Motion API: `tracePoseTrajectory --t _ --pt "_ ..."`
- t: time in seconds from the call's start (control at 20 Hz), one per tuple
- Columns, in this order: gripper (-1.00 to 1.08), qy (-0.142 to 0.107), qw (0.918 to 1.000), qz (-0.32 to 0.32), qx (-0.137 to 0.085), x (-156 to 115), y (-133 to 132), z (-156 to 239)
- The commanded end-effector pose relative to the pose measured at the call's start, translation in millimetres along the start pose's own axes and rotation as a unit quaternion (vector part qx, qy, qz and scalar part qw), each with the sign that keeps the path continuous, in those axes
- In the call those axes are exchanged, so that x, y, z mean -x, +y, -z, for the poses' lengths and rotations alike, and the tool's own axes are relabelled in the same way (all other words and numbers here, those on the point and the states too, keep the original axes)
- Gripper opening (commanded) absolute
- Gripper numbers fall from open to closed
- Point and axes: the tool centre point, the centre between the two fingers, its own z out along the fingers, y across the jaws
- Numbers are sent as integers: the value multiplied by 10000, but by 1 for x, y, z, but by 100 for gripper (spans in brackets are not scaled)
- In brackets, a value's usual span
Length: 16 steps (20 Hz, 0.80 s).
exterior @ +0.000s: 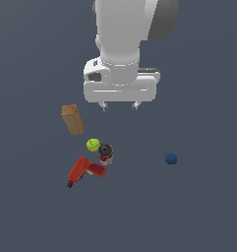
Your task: Pick up a designated object from a clutter of objects.
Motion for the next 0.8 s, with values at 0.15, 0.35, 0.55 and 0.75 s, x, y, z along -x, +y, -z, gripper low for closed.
tracePoseTrajectory --t 0.15,0.35,0.55,0.75 --pt "100 -15 10000 49 -9 0 -3 0" --pt "100 -64 9997 216 -41 -1 -15 0" --pt "100 -73 9997 249 -47 -2 -16 0" --pt "100 -71 9997 241 -46 -2 -16 0"
